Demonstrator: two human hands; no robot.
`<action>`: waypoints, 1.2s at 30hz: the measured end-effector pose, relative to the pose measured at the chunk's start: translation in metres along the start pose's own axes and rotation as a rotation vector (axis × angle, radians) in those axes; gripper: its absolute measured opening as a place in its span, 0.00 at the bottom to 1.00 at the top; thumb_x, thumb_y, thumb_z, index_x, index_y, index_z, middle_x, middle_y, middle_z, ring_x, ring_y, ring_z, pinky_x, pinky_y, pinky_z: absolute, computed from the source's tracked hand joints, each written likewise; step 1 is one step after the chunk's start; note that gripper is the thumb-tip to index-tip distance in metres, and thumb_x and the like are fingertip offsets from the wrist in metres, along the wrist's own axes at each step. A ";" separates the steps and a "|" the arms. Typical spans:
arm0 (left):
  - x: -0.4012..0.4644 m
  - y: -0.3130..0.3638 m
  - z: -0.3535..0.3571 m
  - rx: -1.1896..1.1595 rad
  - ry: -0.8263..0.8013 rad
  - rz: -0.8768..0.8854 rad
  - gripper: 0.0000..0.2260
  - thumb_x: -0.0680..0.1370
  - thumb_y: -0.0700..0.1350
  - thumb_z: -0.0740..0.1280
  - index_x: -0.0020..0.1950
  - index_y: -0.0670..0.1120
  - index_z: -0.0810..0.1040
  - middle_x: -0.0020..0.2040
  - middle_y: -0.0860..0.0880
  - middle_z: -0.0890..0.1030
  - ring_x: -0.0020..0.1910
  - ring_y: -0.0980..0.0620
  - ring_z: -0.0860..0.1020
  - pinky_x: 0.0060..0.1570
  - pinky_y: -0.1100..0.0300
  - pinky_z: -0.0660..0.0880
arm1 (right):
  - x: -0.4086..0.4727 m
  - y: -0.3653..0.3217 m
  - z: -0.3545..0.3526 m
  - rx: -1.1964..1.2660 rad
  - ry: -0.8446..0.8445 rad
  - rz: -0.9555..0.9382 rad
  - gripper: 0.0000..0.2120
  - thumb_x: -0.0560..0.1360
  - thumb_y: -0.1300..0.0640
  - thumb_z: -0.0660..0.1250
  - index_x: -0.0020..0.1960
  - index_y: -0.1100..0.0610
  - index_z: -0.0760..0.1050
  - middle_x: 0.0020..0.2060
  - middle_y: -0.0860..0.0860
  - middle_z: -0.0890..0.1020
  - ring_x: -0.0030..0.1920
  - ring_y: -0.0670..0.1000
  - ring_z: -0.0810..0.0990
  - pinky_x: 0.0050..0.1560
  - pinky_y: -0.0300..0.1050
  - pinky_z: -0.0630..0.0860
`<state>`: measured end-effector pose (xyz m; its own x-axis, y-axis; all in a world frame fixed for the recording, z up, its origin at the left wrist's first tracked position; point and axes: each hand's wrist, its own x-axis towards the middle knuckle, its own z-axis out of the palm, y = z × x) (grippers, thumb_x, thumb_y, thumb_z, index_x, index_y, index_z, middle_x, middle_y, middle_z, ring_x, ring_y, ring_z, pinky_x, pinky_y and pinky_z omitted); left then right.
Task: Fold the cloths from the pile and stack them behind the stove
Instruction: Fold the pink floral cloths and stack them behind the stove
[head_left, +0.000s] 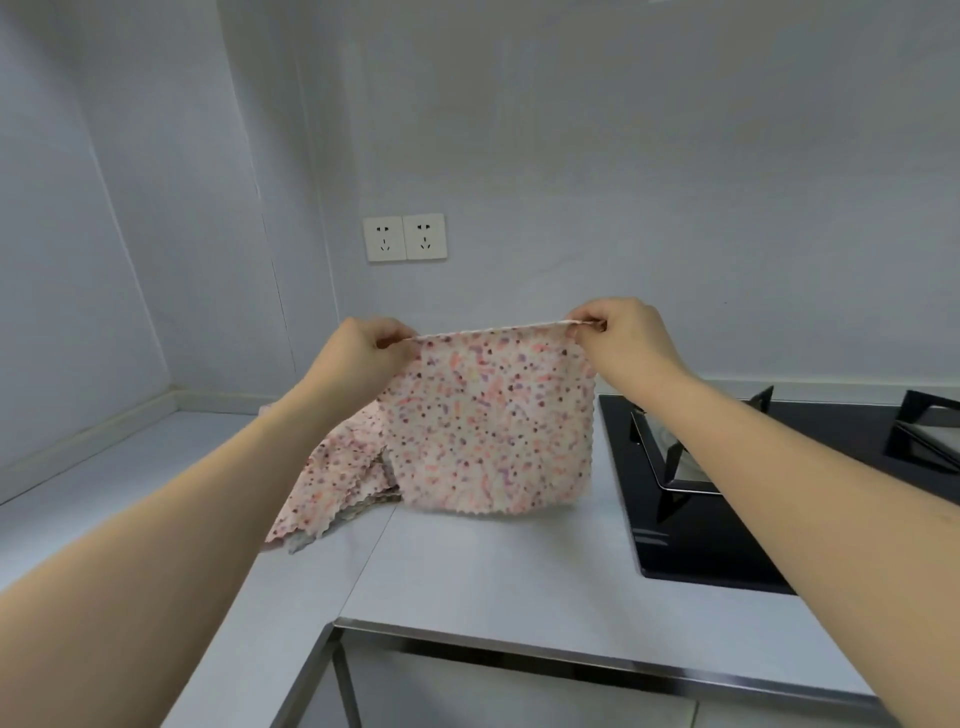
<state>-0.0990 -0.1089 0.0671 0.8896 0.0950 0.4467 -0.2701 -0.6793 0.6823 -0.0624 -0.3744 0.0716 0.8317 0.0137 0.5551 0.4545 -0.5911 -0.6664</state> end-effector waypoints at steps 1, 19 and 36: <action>-0.003 0.003 0.000 0.011 0.006 0.033 0.07 0.79 0.47 0.66 0.47 0.48 0.83 0.42 0.43 0.83 0.34 0.51 0.75 0.36 0.58 0.73 | -0.003 0.000 -0.003 0.031 0.018 -0.014 0.08 0.77 0.60 0.65 0.50 0.54 0.83 0.42 0.45 0.81 0.42 0.42 0.78 0.38 0.27 0.68; -0.133 -0.042 0.049 0.172 -0.847 -0.183 0.04 0.75 0.45 0.71 0.41 0.48 0.84 0.33 0.55 0.80 0.33 0.57 0.75 0.40 0.64 0.72 | -0.128 0.062 -0.023 -0.439 -1.026 0.312 0.03 0.74 0.59 0.70 0.45 0.52 0.81 0.35 0.44 0.82 0.37 0.42 0.78 0.36 0.34 0.70; -0.046 -0.094 0.118 0.197 -0.362 -0.359 0.08 0.78 0.48 0.67 0.44 0.44 0.80 0.35 0.47 0.79 0.30 0.50 0.74 0.30 0.62 0.69 | -0.053 0.104 0.071 -0.409 -0.724 0.477 0.14 0.77 0.64 0.59 0.34 0.59 0.64 0.29 0.53 0.66 0.28 0.52 0.64 0.27 0.39 0.60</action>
<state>-0.0706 -0.1357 -0.0857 0.9924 0.1138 -0.0459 0.1177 -0.7772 0.6182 -0.0366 -0.3790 -0.0625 0.9579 0.1128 -0.2639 -0.0158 -0.8974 -0.4409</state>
